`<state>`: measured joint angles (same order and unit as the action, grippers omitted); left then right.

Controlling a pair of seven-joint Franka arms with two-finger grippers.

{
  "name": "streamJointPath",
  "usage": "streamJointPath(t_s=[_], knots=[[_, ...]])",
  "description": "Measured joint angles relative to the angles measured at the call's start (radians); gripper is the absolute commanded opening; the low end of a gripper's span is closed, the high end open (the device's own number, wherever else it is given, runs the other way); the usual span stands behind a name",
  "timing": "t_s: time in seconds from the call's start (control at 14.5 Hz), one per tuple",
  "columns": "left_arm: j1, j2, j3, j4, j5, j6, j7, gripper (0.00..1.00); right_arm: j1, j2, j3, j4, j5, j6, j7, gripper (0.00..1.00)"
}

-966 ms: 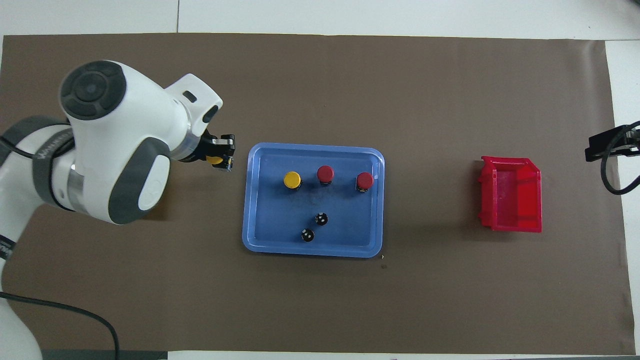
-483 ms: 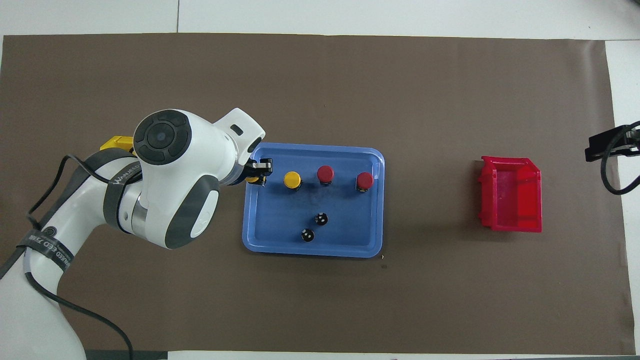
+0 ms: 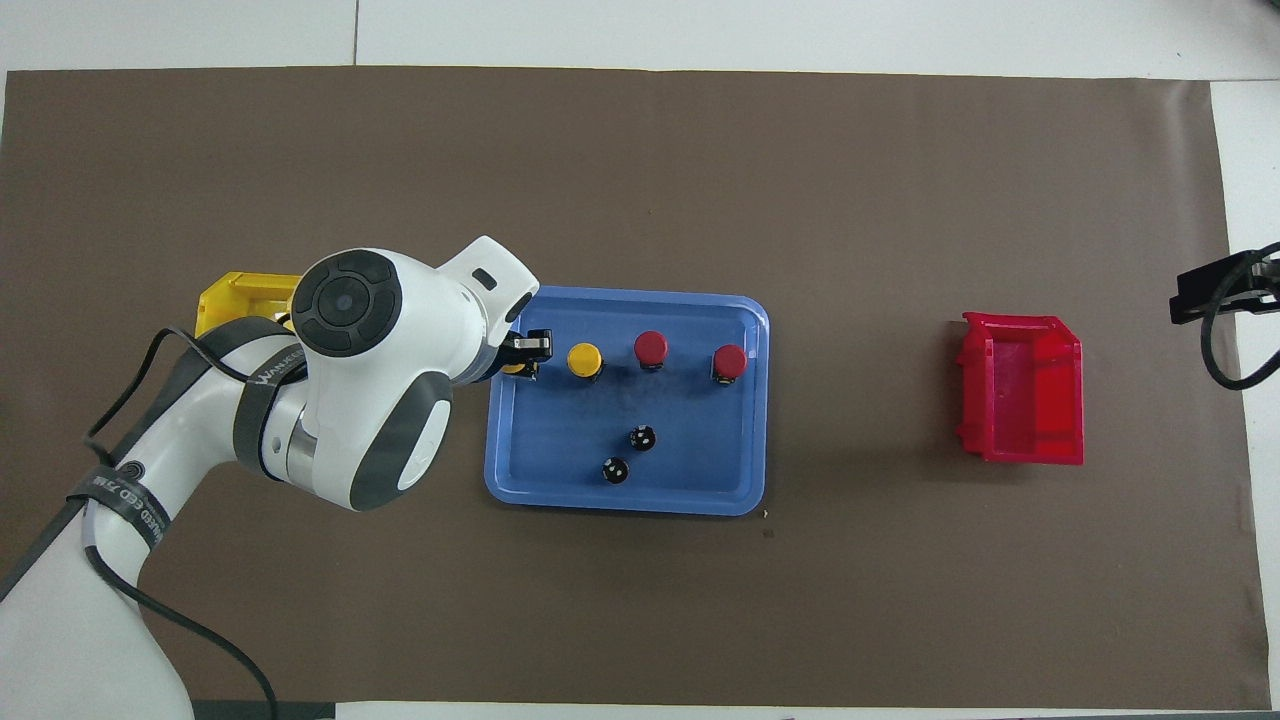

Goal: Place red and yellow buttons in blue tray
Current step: 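Carry the yellow button into the tray and open the left gripper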

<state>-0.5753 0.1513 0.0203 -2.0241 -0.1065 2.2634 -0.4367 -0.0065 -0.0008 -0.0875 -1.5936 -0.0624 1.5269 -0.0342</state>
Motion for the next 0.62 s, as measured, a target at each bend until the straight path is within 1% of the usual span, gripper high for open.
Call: streamJointPath(t_s=[0.21,0.28,0.34,0.41,0.48,0.55,0.62], knots=[[-0.003,0.003,0.000,-0.001,0.000,0.007,0.000,0.01,0.000,0.000,0.000,0.000,0.000,0.000,0.000,1.00],[-0.005,0.003,0.000,-0.001,0.000,0.009,0.000,0.04,0.000,0.000,0.000,0.000,0.000,-0.001,0.000,1.00],[-0.005,0.003,0.000,-0.001,0.000,0.011,-0.003,0.22,0.000,0.000,0.000,-0.001,0.000,-0.002,0.000,1.00],[-0.006,0.003,0.000,-0.001,0.000,0.013,-0.009,0.54,0.000,0.000,0.000,-0.001,0.000,-0.003,0.000,1.00],[-0.006,0.003,0.001,-0.001,0.000,0.014,-0.013,0.71,0.000,0.000,0.000,-0.001,0.000,-0.003,0.000,1.00],[-0.006,0.003,0.001,-0.001,0.000,0.014,-0.016,0.84,0.000,0.000,0.000,-0.001,0.000,-0.004,0.000,1.00],[-0.006,0.003,0.001,-0.001,0.000,0.014,-0.018,0.92,0.000,0.000,0.000,-0.001,0.000,-0.004,0.000,1.00]])
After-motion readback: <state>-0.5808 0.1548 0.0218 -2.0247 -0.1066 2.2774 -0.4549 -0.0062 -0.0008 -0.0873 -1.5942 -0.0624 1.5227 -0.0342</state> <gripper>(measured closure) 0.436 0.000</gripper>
